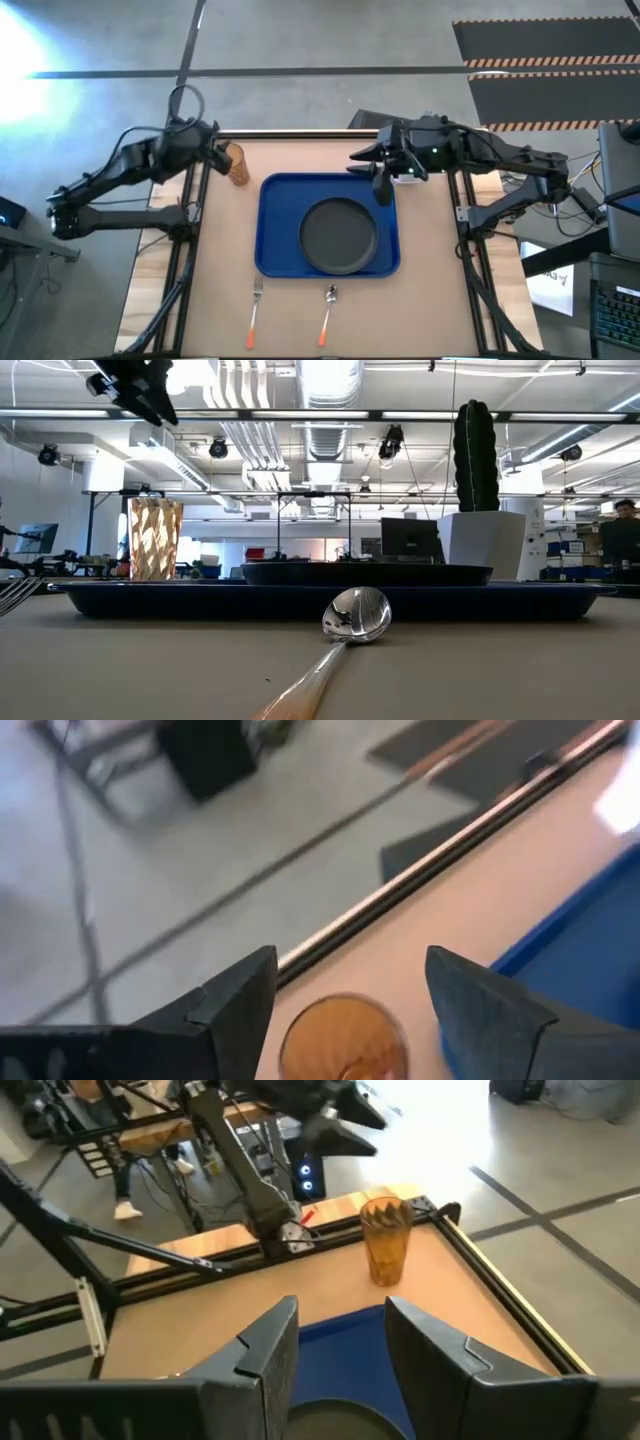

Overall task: Pick and place plate/cup/fork/spoon on tray
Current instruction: Put the cup on the blue tray to the top left of the black plate

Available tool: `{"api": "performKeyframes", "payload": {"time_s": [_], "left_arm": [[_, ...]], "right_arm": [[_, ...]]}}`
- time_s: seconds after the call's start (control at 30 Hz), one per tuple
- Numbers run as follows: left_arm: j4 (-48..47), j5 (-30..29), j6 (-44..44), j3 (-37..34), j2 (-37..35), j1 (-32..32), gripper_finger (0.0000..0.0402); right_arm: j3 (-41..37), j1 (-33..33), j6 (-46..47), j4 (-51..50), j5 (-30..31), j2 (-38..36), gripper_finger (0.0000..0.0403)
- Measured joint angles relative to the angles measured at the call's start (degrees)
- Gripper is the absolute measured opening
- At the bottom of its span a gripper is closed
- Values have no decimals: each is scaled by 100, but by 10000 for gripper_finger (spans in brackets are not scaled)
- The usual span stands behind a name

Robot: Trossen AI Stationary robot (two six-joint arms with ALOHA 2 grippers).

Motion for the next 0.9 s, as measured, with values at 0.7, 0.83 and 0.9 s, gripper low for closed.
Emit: {"api": "performKeyframes", "payload": {"time_s": [0.7, 0.83, 0.9], "left_arm": [[-879, 3105, 722, 494, 2037, 3026, 240], [-1364, 3088, 1017, 494, 2330, 3054, 240], [-1408, 3079, 1106, 489, 2442, 3054, 240]], "right_arm": [[-9, 168, 88, -382, -605, 77, 141], [-9, 166, 88, -388, -605, 75, 141], [-9, 166, 83, -388, -605, 75, 141]]}}
